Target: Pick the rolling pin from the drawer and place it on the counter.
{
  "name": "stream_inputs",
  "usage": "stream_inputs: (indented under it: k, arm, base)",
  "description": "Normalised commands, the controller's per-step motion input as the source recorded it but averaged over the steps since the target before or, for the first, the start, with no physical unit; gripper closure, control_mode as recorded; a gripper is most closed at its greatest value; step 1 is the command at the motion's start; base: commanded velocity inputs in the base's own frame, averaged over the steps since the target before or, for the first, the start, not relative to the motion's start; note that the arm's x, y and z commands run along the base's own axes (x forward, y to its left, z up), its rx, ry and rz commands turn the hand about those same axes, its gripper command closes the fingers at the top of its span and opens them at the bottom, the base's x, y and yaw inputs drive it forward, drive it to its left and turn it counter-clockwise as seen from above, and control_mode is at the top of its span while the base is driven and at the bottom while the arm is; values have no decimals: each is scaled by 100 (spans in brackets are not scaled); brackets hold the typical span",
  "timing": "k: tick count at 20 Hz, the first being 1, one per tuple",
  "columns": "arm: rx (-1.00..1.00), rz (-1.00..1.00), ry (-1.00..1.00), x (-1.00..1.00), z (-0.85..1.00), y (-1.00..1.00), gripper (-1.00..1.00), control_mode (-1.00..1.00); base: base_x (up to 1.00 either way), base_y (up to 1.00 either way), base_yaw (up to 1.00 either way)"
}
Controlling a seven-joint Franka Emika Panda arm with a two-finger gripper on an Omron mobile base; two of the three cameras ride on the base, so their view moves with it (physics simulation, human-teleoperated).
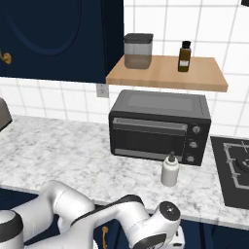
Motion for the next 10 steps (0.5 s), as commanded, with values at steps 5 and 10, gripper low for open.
stream_inputs:
  k: [5,10]
  arm:
    - [6,0,0,14,-12,-1,-100,-100]
    - [4,0,0,16,-13,-8,-100,-100]
  base:
    - [0,0,0]
    - [0,0,0]
